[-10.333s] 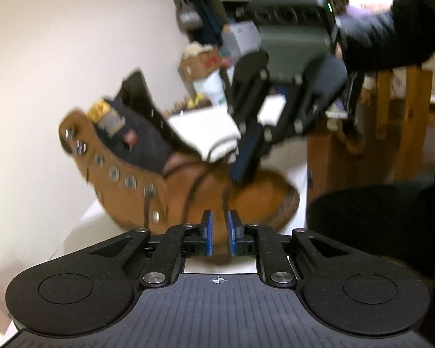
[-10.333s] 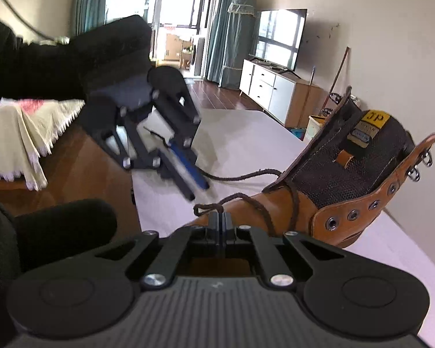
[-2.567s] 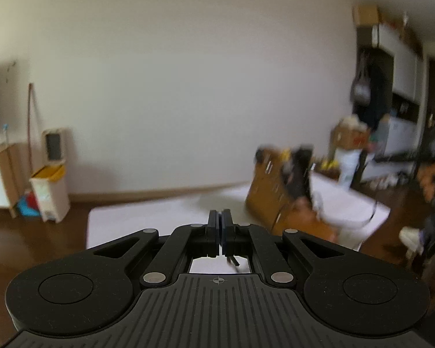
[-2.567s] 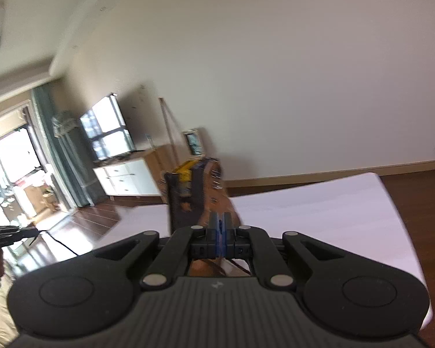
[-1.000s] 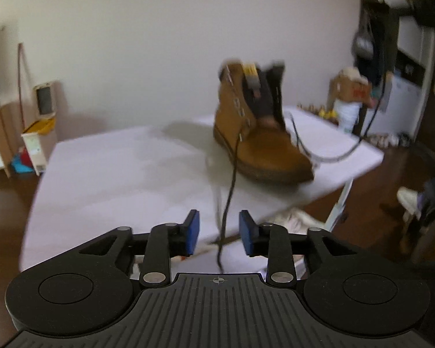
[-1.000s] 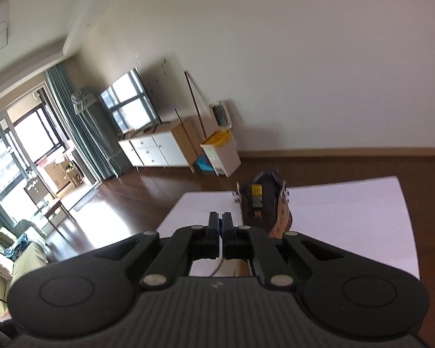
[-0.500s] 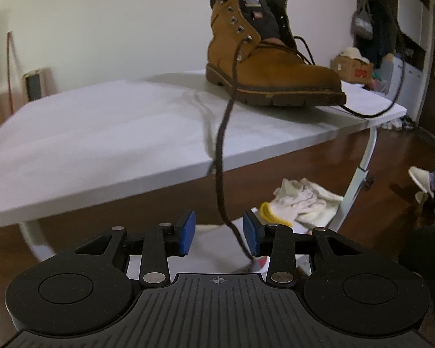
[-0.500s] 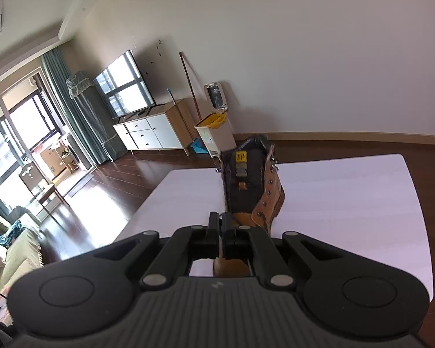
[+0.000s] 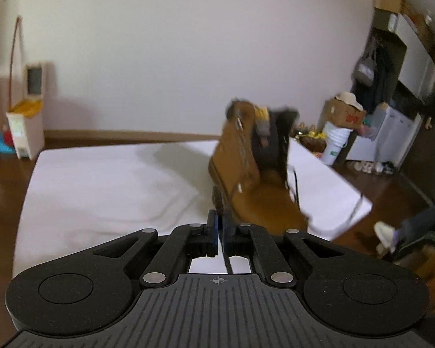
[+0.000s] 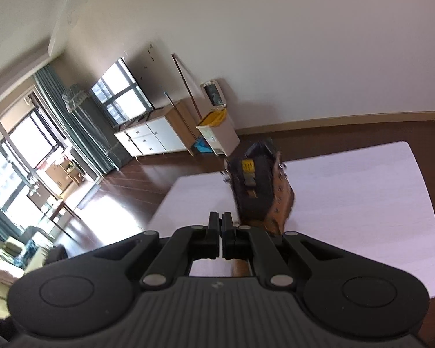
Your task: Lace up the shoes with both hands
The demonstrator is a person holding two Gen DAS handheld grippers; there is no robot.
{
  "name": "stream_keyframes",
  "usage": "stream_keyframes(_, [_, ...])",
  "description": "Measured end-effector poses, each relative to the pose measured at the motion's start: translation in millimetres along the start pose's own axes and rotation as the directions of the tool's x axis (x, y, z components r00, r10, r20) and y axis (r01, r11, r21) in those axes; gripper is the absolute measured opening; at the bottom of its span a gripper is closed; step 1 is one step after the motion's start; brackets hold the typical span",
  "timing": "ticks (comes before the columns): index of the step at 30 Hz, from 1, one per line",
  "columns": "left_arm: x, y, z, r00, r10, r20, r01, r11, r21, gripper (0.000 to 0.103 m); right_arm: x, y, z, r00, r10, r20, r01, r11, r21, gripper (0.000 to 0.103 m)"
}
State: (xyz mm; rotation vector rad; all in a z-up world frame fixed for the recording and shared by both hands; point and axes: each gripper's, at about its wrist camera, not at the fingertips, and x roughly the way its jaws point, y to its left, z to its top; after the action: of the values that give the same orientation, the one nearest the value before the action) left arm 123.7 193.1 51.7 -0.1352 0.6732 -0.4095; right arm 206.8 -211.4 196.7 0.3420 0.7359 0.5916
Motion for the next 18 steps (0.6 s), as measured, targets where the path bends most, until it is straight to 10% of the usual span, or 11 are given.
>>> stream_keyframes(10, [109.8, 81.1, 31.0, 0.984, 0.044, -0.175, -0.041, 0.999, 0.017, 0.005, -13.7, -3.5, -9.0, 0.992, -0.114, 0.057, 0.110, 0.991, 0.074, 0.002])
stream_keyframes(13, [125.8, 93.0, 17.8, 0.975, 0.112, -0.191, -0.106, 0.993, 0.042, 0.038, -11.7, -8.1, -21.7, 0.987, -0.153, 0.045, 0.148, 0.983, 0.111, 0.002])
stream_keyframes(18, [104.4, 82.7, -8.7, 0.967, 0.208, -0.147, -0.204, 0.978, 0.046, 0.039, 1.8, -15.8, -30.2, 0.988, -0.155, 0.011, 0.151, 0.977, 0.153, 0.002])
